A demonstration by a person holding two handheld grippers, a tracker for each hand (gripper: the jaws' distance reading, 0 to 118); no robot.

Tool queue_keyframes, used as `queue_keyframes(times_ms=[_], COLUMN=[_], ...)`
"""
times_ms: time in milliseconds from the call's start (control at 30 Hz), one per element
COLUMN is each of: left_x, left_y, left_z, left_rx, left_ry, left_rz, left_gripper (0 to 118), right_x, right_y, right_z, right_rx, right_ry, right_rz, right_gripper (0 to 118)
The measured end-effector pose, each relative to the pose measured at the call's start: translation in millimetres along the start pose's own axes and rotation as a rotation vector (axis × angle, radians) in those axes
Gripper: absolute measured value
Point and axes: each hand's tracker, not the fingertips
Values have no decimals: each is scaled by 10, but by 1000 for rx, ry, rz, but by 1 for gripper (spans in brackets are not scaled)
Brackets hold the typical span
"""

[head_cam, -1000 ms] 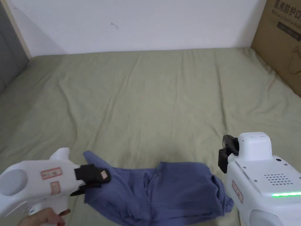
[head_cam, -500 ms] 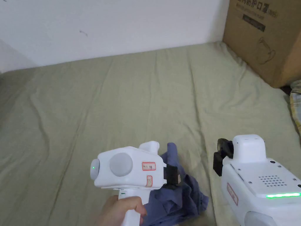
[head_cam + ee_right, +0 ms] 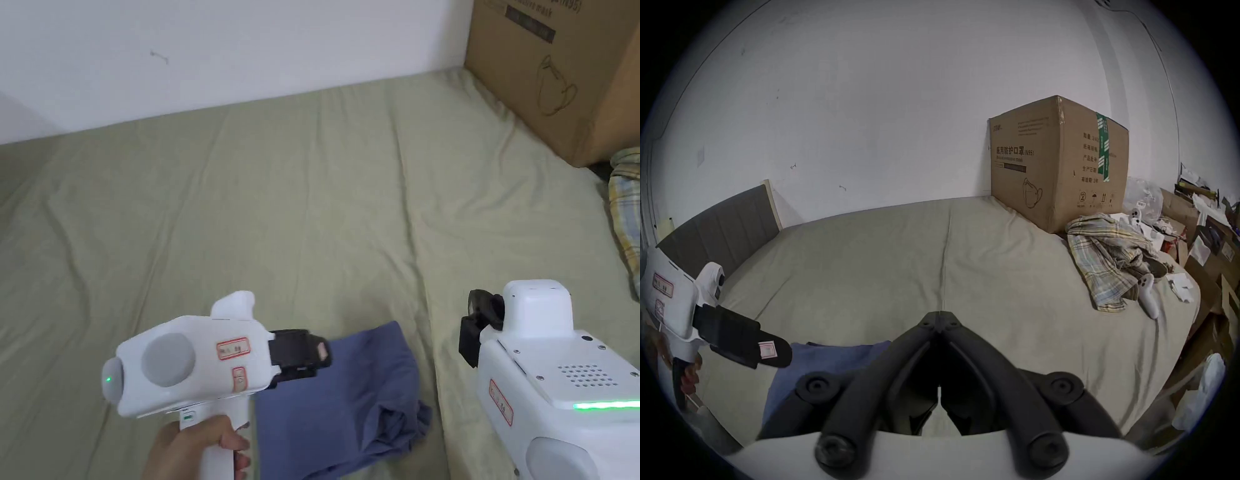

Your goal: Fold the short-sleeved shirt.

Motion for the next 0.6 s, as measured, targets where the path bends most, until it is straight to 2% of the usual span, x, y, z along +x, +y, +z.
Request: queue_keyframes(times_ms=[100, 267, 433, 533, 600], left_x=[-55, 111, 493, 692, 815], left_y=[-132, -457, -605, -625, -705], left_z=[-92, -329, -504, -598, -678], left_rx=[-12, -51, -75, -126, -146], left_ry=[96, 91, 65, -2, 35], left_rz=[-12, -46, -185, -234, -292], left_gripper=[4, 3, 3, 3, 3], right_x=[-33, -53, -27, 5, 24], right_y=[-5, -16, -22, -26, -31], right_z=[-4, 1, 8, 9, 8], right_rx=[-2, -9, -16, -21, -25], right_ry=[12, 20, 17, 12, 7], right_rz=[14, 22, 27, 25, 14], right_gripper=[1, 1, 1, 1, 1])
